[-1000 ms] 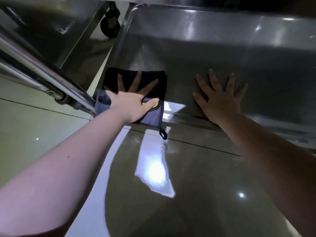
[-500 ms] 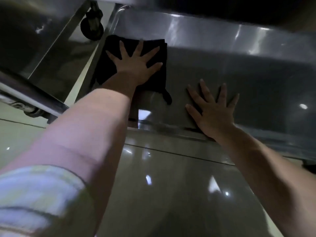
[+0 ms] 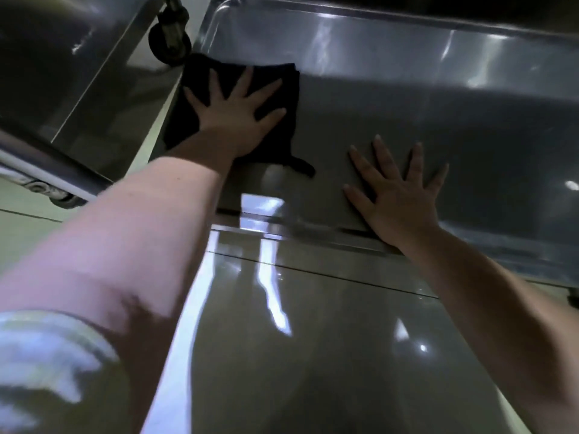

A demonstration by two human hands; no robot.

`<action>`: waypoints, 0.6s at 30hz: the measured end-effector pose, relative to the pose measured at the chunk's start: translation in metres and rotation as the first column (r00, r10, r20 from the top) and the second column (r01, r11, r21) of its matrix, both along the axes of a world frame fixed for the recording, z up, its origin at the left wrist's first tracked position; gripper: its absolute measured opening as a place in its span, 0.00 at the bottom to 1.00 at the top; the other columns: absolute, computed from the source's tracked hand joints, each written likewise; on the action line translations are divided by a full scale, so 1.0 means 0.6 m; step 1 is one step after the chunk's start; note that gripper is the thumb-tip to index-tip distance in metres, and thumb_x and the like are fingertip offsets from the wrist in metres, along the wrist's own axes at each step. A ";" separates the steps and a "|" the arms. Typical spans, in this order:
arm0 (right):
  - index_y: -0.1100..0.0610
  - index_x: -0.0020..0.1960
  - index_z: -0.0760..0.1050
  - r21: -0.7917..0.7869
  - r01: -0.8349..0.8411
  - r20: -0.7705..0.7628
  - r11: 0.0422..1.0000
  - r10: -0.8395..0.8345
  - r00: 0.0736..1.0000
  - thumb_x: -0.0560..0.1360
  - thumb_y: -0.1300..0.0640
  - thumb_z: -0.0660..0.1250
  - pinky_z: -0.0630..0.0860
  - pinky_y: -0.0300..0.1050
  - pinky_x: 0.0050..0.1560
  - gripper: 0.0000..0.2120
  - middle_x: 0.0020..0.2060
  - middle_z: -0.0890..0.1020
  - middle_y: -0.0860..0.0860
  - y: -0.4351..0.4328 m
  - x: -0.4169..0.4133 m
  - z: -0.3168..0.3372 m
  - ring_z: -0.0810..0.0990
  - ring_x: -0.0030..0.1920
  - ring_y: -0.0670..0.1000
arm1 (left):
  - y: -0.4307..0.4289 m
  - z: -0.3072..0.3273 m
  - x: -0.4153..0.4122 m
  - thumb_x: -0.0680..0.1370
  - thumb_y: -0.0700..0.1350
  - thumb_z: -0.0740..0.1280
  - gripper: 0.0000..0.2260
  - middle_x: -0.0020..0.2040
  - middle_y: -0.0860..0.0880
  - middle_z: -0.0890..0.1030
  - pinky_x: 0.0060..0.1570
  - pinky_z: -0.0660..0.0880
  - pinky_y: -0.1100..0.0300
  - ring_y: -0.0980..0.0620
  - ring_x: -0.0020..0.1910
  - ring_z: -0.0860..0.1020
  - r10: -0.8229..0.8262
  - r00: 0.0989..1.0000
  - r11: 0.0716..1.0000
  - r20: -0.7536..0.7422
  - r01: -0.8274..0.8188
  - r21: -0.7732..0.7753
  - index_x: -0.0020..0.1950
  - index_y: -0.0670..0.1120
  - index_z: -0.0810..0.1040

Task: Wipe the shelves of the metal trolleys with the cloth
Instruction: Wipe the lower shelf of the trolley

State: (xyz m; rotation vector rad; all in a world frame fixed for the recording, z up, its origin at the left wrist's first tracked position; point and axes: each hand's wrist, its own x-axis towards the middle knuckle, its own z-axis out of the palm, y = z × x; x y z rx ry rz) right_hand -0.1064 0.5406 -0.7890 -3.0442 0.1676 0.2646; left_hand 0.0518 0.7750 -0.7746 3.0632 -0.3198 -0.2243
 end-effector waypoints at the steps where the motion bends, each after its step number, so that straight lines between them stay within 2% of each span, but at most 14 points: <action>1: 0.29 0.74 0.36 -0.002 0.000 0.008 1.000 0.000 1.000 0.76 0.29 0.42 0.35 0.76 0.68 0.29 0.78 0.40 0.39 0.000 0.001 -0.001 0.35 0.77 0.64 | 0.021 0.000 -0.002 0.77 0.71 0.48 0.25 0.81 0.58 0.45 0.67 0.38 0.25 0.35 0.78 0.41 0.000 1.000 1.000 0.006 0.000 0.004 0.74 0.74 0.49; 6: 0.29 0.75 0.37 -0.008 0.011 0.001 1.000 -0.011 1.000 0.76 0.28 0.42 0.35 0.77 0.68 0.29 0.78 0.40 0.38 0.000 0.001 0.002 0.35 0.77 0.64 | 0.055 -0.003 -0.082 0.77 0.71 0.47 0.25 0.81 0.57 0.44 0.66 0.38 0.25 0.34 0.78 0.42 -0.027 0.999 0.999 0.031 0.026 0.036 0.74 0.74 0.46; 8: 0.29 0.75 0.37 -0.001 0.007 0.000 1.000 -0.007 1.000 0.76 0.29 0.42 0.35 0.77 0.68 0.29 0.78 0.40 0.38 0.000 0.000 0.003 0.35 0.77 0.64 | 0.069 -0.001 -0.126 0.77 0.71 0.46 0.26 0.81 0.57 0.41 0.66 0.37 0.25 0.34 0.78 0.39 -0.014 1.000 0.998 -0.002 0.014 0.060 0.73 0.75 0.43; 12: 0.30 0.75 0.38 -0.008 0.006 0.011 1.000 -0.006 1.000 0.76 0.29 0.42 0.35 0.77 0.68 0.30 0.79 0.40 0.40 0.002 -0.001 0.003 0.36 0.77 0.65 | 0.069 0.010 -0.188 0.78 0.69 0.49 0.26 0.80 0.56 0.38 0.66 0.36 0.26 0.35 0.77 0.35 -0.022 0.995 0.999 -0.098 0.025 0.028 0.73 0.75 0.42; 18: 0.30 0.75 0.39 -0.004 0.005 0.016 1.000 -0.005 1.000 0.76 0.28 0.43 0.36 0.77 0.68 0.29 0.79 0.41 0.38 -0.003 -0.002 0.000 0.37 0.77 0.65 | 0.057 0.015 -0.206 0.77 0.70 0.50 0.25 0.79 0.60 0.37 0.67 0.35 0.26 0.38 0.77 0.33 0.008 0.988 1.000 -0.154 -0.012 -0.028 0.71 0.78 0.42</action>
